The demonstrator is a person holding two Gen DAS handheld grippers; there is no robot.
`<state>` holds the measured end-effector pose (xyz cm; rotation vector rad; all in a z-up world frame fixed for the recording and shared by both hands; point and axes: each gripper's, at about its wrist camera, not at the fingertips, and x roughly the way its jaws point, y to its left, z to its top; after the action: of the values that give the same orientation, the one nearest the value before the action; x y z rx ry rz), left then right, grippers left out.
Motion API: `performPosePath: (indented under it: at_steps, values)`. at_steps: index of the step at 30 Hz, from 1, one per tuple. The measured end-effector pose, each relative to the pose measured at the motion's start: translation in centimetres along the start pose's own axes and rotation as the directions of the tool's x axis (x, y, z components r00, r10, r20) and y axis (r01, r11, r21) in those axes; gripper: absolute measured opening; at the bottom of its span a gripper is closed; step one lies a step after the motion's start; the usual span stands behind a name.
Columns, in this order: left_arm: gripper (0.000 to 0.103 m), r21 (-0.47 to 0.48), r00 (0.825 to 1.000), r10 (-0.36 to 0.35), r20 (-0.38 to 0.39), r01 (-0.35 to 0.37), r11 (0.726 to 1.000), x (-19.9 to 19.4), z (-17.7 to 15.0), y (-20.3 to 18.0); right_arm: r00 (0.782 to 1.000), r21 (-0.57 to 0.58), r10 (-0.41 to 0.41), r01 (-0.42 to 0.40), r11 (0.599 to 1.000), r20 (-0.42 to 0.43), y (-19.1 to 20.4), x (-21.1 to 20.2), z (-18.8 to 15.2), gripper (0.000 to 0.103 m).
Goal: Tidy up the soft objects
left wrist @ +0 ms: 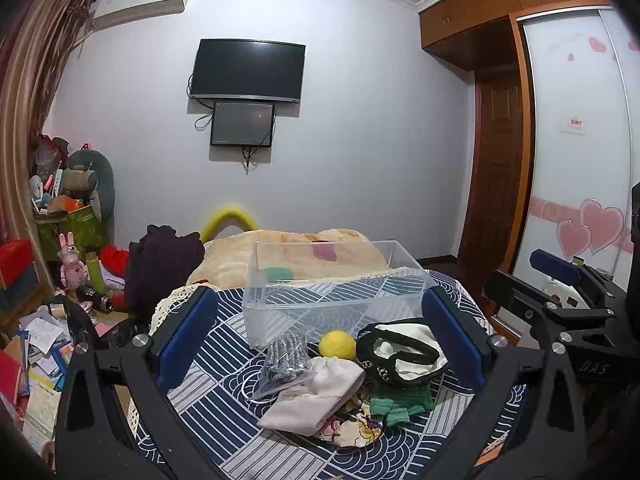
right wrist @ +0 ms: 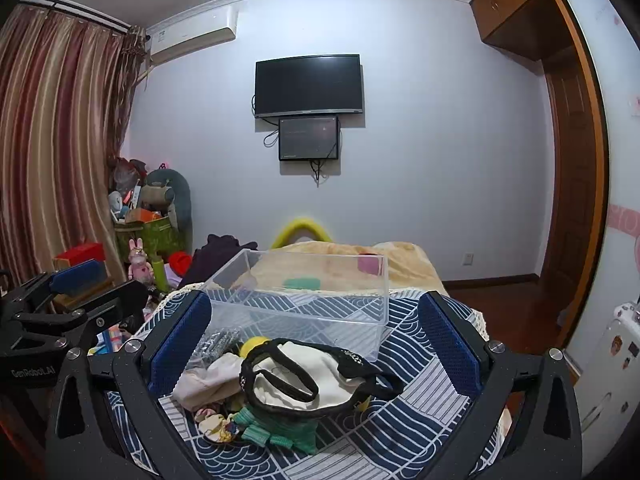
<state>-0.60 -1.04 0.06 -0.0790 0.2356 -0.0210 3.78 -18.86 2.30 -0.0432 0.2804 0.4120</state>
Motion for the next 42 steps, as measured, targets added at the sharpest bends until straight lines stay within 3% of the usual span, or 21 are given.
performPosePath:
  at_steps: [19,26,30,35,39,42]
  values:
    - [0.103,0.006,1.0,0.006,0.003,-0.006,1.0,-0.1,0.1,-0.1,1.0,0.003,0.003,-0.003,1.0,-0.002,0.1,0.0,0.0,0.103]
    - [0.103,-0.002,1.0,0.005,-0.022,-0.005,1.0,0.8,-0.2,0.2,0.999,0.03,0.039,-0.038,0.999,-0.019,-0.3,0.6,-0.4,0.103]
    - [0.103,0.011,0.997,-0.004,-0.071,0.005,1.0,2.3,-0.6,0.6,0.996,0.04,0.068,-0.066,0.997,-0.061,-0.4,1.7,-1.2,0.103]
    - [0.103,-0.031,0.989,-0.007,-0.148,0.002,1.0,5.1,-1.7,2.3,0.992,-0.007,0.042,-0.043,0.999,-0.116,-0.5,3.3,-2.7,0.103]
    - [0.088,-0.068,0.978,0.003,-0.211,-0.018,0.998,7.4,-2.6,3.8,0.987,-0.018,0.04,-0.043,0.999,-0.156,-0.7,4.4,-3.5,0.101]
    - [0.087,-0.086,0.965,0.021,-0.262,-0.045,0.995,9.1,-3.7,4.7,0.982,-0.017,0.032,-0.036,0.999,-0.186,-1.0,5.1,-4.1,0.101]
